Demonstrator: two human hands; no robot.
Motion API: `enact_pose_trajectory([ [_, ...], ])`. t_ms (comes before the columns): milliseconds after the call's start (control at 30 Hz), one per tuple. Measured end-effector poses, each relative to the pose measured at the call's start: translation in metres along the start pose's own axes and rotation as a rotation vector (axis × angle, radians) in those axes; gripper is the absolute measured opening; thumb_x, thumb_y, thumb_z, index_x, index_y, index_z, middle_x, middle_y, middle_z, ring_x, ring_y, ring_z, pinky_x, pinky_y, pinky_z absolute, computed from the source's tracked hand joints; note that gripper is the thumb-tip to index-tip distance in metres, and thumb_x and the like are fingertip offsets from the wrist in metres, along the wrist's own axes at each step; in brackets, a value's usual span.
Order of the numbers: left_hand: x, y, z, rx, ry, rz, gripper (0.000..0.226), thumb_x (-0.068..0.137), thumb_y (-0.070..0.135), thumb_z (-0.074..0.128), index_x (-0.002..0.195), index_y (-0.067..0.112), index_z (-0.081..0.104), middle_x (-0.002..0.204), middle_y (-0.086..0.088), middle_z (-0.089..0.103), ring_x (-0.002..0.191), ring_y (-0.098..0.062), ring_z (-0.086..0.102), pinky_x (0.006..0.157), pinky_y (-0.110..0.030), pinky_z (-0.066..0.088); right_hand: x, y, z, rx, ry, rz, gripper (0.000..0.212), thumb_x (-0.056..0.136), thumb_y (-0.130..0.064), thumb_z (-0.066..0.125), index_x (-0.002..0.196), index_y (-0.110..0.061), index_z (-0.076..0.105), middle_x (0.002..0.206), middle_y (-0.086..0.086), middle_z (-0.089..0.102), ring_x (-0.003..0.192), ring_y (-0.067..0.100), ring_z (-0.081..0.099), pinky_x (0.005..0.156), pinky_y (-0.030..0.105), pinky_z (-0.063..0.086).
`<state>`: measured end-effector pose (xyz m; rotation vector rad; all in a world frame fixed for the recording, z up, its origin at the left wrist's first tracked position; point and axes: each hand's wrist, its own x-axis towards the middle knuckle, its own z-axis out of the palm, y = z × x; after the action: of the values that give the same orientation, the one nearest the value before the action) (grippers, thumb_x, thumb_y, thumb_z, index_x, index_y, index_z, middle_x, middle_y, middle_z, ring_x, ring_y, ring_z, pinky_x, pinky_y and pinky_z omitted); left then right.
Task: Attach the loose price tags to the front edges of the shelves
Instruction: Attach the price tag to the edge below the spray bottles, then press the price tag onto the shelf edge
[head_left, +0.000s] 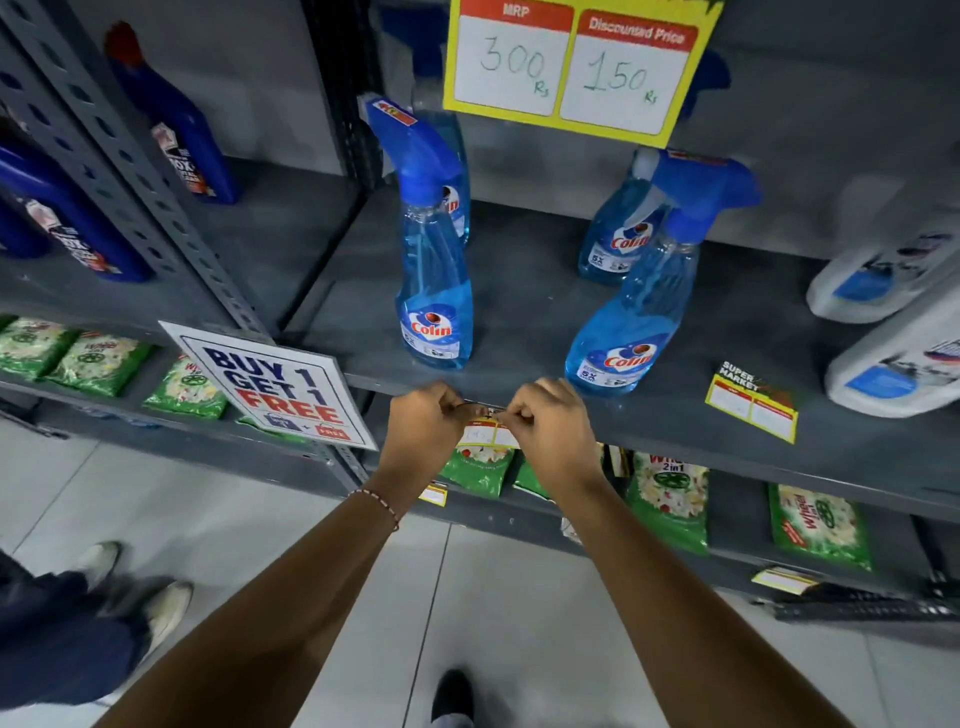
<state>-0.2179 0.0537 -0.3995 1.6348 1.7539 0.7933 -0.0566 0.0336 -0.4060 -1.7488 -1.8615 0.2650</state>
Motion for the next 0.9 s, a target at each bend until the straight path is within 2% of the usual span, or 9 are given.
enact_pose_trajectory([
  [100,-0.001,0.001,-0.003,0.116,0.011,0.071,0.024,0.078,0.022,0.074,0.071,0.010,0.054,0.066,-0.010,0.064,0.061,-0.026,0.058,0.057,-0.032,0.046,-0.006,0.009,-0.007,-0.021,0.023,0.009,0.029,0.071,-0.020,0.079,0.069,-0.015,0.051,0.070,0.001,0.057,0.069,0.022,0.049,0.063,0.036,0.040],
  [233,-0.012,-0.001,-0.009,0.153,0.053,0.048,0.024,0.086,0.020,0.062,0.078,0.010,0.043,0.062,-0.008,0.053,0.059,-0.031,0.053,0.054,-0.034,0.041,-0.032,0.026,-0.027,-0.026,0.092,0.041,0.014,0.082,-0.013,0.068,0.083,-0.018,0.055,0.081,0.000,0.063,0.077,0.022,0.054,0.071,0.041,0.046],
  [333,-0.026,-0.003,-0.004,0.075,0.123,0.027,0.023,0.087,0.023,0.066,0.077,0.009,0.050,0.067,-0.008,0.059,0.060,-0.027,0.053,0.054,-0.030,0.037,-0.048,0.074,-0.074,-0.056,0.274,0.139,0.006,0.089,-0.017,0.058,0.095,-0.018,0.061,0.091,0.005,0.067,0.086,0.029,0.059,0.076,0.044,0.047],
  [400,-0.043,0.004,0.007,0.066,0.090,-0.019,0.021,0.086,0.024,0.067,0.076,0.011,0.054,0.065,-0.001,0.058,0.055,-0.013,0.049,0.052,-0.013,0.033,-0.044,0.119,-0.112,-0.109,0.362,0.321,0.015,0.088,-0.018,0.058,0.102,-0.014,0.062,0.102,0.012,0.066,0.096,0.037,0.058,0.082,0.048,0.046],
  [533,-0.091,0.017,0.046,0.039,-0.059,-0.018,0.019,0.085,0.018,0.068,0.070,0.026,0.059,0.063,0.013,0.060,0.058,0.004,0.056,0.057,-0.003,0.039,-0.015,0.186,-0.162,-0.201,0.041,0.704,0.050,0.085,-0.029,0.065,0.129,-0.014,0.046,0.132,0.015,0.052,0.123,0.036,0.045,0.099,0.054,0.034],
  [600,-0.116,0.021,0.070,-0.051,-0.179,-0.076,0.017,0.086,0.018,0.067,0.074,0.029,0.062,0.065,0.007,0.069,0.061,-0.004,0.065,0.062,-0.028,0.058,-0.008,0.205,-0.163,-0.162,-0.033,0.716,0.051,0.081,-0.031,0.070,0.127,-0.017,0.051,0.129,0.011,0.056,0.121,0.033,0.049,0.096,0.050,0.034],
  [667,-0.138,0.033,0.087,-0.129,-0.250,-0.106,0.017,0.085,0.017,0.067,0.079,0.033,0.064,0.071,0.010,0.073,0.064,-0.008,0.069,0.065,-0.043,0.060,-0.006,0.214,-0.164,-0.030,0.006,0.699,0.034,0.077,-0.030,0.073,0.109,-0.022,0.066,0.109,0.006,0.068,0.106,0.029,0.059,0.088,0.043,0.038],
  [767,-0.154,0.061,0.106,-0.183,-0.281,-0.090,0.021,0.086,0.013,0.066,0.080,0.034,0.067,0.074,0.010,0.074,0.069,-0.009,0.070,0.071,-0.046,0.060,-0.019,0.218,-0.174,0.260,0.041,0.576,0.014,0.079,-0.023,0.072,0.091,-0.016,0.073,0.081,0.004,0.069,0.084,0.023,0.066,0.070,0.033,0.046],
  [900,-0.149,0.128,0.130,-0.231,-0.264,0.002,0.017,0.088,0.010,0.064,0.089,0.026,0.071,0.078,0.006,0.072,0.064,-0.002,0.064,0.071,-0.036,0.056,-0.068,0.225,-0.204,0.436,0.024,0.478,0.018,0.077,-0.019,0.077,0.094,-0.021,0.075,0.080,-0.012,0.075,0.084,0.011,0.071,0.074,0.031,0.056],
])
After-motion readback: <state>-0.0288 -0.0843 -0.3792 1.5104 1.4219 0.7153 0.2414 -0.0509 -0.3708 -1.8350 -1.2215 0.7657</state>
